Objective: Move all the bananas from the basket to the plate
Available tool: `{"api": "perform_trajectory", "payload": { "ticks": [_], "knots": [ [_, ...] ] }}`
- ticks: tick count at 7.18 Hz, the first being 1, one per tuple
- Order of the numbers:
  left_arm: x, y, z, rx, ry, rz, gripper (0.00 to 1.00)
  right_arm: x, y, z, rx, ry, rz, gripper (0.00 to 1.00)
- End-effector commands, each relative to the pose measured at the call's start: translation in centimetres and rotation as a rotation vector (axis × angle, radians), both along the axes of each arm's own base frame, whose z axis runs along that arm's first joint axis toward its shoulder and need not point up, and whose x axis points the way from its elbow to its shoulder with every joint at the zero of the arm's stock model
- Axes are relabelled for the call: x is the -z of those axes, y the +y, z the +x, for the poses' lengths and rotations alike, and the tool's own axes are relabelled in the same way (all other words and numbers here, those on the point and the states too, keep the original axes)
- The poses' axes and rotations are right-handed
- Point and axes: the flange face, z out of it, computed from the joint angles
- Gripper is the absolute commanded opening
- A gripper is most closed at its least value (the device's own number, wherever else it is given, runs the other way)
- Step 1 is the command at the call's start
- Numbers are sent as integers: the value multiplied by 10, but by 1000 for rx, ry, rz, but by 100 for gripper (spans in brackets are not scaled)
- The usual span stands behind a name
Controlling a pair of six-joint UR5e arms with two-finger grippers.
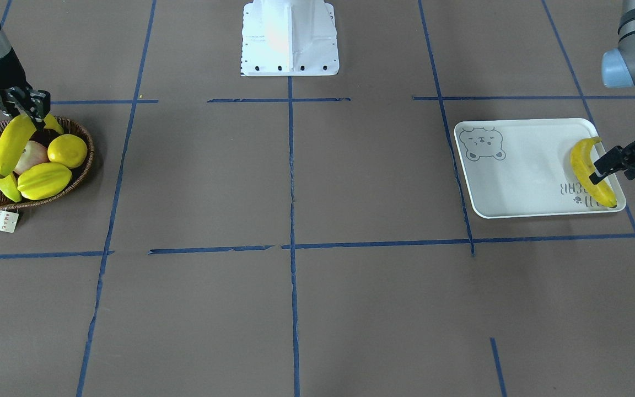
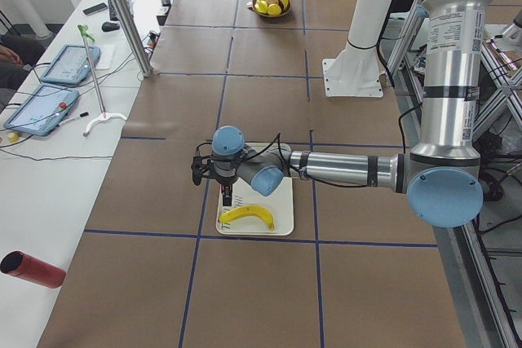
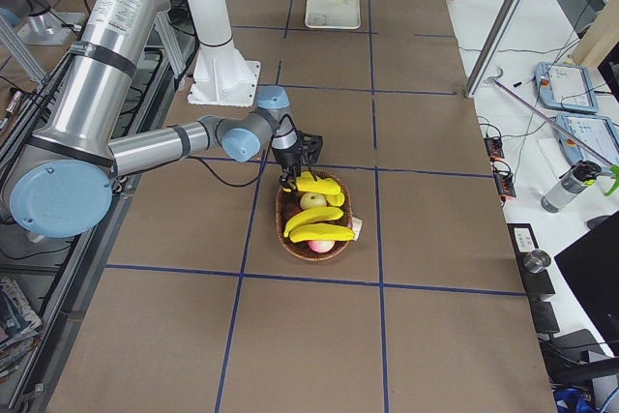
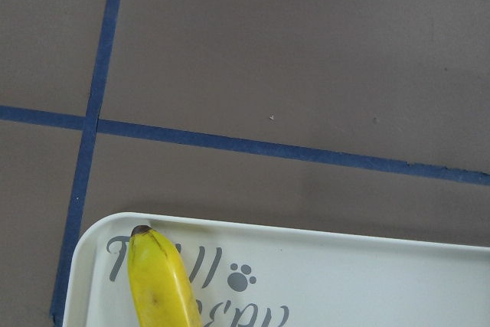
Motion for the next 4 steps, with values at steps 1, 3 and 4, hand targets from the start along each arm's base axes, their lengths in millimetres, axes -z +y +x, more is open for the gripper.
{"api": "perform_trajectory", "payload": {
  "ticks": [1,3,4],
  "knots": [
    [1,0,1,-2,3,-2,100,53,-1,31,7,-169,-34,1],
    [7,-2,2,-1,9,7,100,100,-20,5,50,-291,15,1],
    [21,-8,7,-6,18,33,100,118,-39,-14,54,-332,49,2]
  ]
}}
